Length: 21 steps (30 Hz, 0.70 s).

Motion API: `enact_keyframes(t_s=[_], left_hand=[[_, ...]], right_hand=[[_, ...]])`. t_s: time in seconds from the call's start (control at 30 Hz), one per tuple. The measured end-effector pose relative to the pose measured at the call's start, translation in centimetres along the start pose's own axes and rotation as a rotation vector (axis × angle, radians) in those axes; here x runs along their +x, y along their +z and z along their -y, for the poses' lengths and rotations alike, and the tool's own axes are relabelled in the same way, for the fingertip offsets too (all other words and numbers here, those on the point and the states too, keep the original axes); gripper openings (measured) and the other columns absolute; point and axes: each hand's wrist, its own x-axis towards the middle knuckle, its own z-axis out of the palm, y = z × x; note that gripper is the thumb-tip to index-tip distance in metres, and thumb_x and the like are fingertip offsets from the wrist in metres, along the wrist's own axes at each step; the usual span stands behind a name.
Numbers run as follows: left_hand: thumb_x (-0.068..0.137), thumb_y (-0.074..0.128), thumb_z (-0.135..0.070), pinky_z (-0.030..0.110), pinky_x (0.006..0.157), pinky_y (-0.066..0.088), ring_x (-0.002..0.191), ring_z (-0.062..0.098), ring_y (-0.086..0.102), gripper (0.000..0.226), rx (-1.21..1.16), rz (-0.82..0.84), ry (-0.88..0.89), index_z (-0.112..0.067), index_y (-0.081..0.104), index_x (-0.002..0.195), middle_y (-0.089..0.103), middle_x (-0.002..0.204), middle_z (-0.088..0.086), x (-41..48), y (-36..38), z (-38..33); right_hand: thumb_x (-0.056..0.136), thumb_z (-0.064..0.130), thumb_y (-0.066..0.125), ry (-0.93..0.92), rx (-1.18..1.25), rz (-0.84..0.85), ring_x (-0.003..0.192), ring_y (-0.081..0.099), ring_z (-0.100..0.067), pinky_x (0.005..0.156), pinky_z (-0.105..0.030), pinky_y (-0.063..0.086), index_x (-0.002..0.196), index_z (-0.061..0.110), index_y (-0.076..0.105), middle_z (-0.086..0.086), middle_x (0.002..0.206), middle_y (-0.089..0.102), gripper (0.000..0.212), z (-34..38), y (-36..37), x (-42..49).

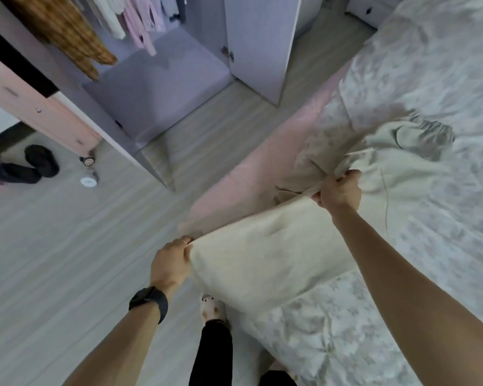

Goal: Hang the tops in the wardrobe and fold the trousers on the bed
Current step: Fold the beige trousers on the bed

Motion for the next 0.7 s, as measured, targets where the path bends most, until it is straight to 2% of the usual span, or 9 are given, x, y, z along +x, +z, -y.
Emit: enact_keyframes(t_s=[0.03,0.1,0.17,0.23,0.3,0.33,0.47,0.7], left_hand=[[0.098,0.04,-0.028,0.039,0.071,0.053,0.093,0.034,0.066,0.032,0.017,0.029,-0.026,-0.023,0.066,0.115,0.073,0.104,0.008,1.7,0.1,0.6],[0.1,0.045,-0.022,0.04,0.08,0.053,0.101,0.033,0.064,0.031,0.089,0.126,-0.089,-0.023,0.06,0.126,0.069,0.113,0.009,4.9,0.9,1.8],[0.099,0.046,-0.021,0.041,0.092,0.048,0.116,0.032,0.057,0.042,0.17,0.258,-0.111,-0.022,0.05,0.14,0.06,0.129,0.01,6.5,1.9,1.7],[0.099,0.046,-0.02,0.041,0.102,0.043,0.13,0.031,0.048,0.052,0.102,0.292,-0.073,-0.022,0.04,0.15,0.049,0.144,0.009,7.3,2.7,0.4],[0.098,0.049,-0.017,0.038,0.108,0.042,0.136,0.027,0.045,0.055,-0.046,0.25,0.0,-0.022,0.039,0.152,0.043,0.152,0.006,7.0,3.0,-2.4],[0.098,0.05,-0.017,0.037,0.108,0.042,0.135,0.025,0.046,0.054,-0.107,0.238,0.042,-0.022,0.04,0.151,0.044,0.152,0.005,7.2,2.8,-3.9],[0.097,0.056,-0.023,0.035,0.103,0.047,0.125,0.021,0.053,0.049,-0.206,0.272,0.191,-0.022,0.046,0.145,0.054,0.139,0.001,8.6,1.7,-9.9],[0.099,0.054,-0.029,0.039,0.109,0.041,0.134,0.025,0.046,0.052,-0.108,0.38,0.456,-0.021,0.04,0.149,0.046,0.148,0.004,13.1,0.0,-22.5]], right_hand=[[0.092,0.03,0.046,0.019,-0.012,0.044,0.063,0.072,-0.031,0.075,-0.044,0.061,0.119,0.015,0.041,-0.002,0.067,0.071,0.032,0.1,1.3,0.7],[0.094,0.037,0.057,0.013,-0.081,0.178,0.094,0.071,-0.029,0.092,-0.041,0.055,0.136,0.016,0.04,-0.001,0.103,0.076,0.05,-0.7,3.9,1.8],[0.093,0.034,0.064,-0.094,-0.303,0.255,0.122,0.056,-0.028,0.105,-0.037,0.042,0.147,0.015,0.04,-0.004,0.134,0.062,0.062,-2.7,5.4,1.5],[0.091,0.031,0.068,-0.279,-0.524,0.193,0.136,0.042,-0.032,0.112,-0.04,0.033,0.147,0.011,0.045,-0.01,0.146,0.052,0.063,-4.9,6.4,-0.3],[0.09,0.031,0.071,-0.441,-0.637,0.137,0.143,0.034,-0.034,0.115,-0.046,0.033,0.146,0.01,0.049,-0.014,0.154,0.044,0.063,-6.6,6.6,-2.9],[0.091,0.032,0.07,-0.462,-0.652,0.133,0.145,0.032,-0.035,0.115,-0.049,0.034,0.147,0.011,0.048,-0.014,0.157,0.04,0.064,-7.0,6.6,-4.0],[0.094,0.034,0.067,-0.318,-0.576,0.142,0.146,0.032,-0.031,0.114,-0.049,0.038,0.151,0.017,0.044,-0.008,0.162,0.034,0.064,-8.0,5.4,-7.1],[0.094,0.04,0.067,-0.08,-0.377,-0.098,0.141,0.038,-0.027,0.109,-0.041,0.04,0.145,0.017,0.05,-0.001,0.156,0.043,0.059,-8.6,-1.9,-4.9]])
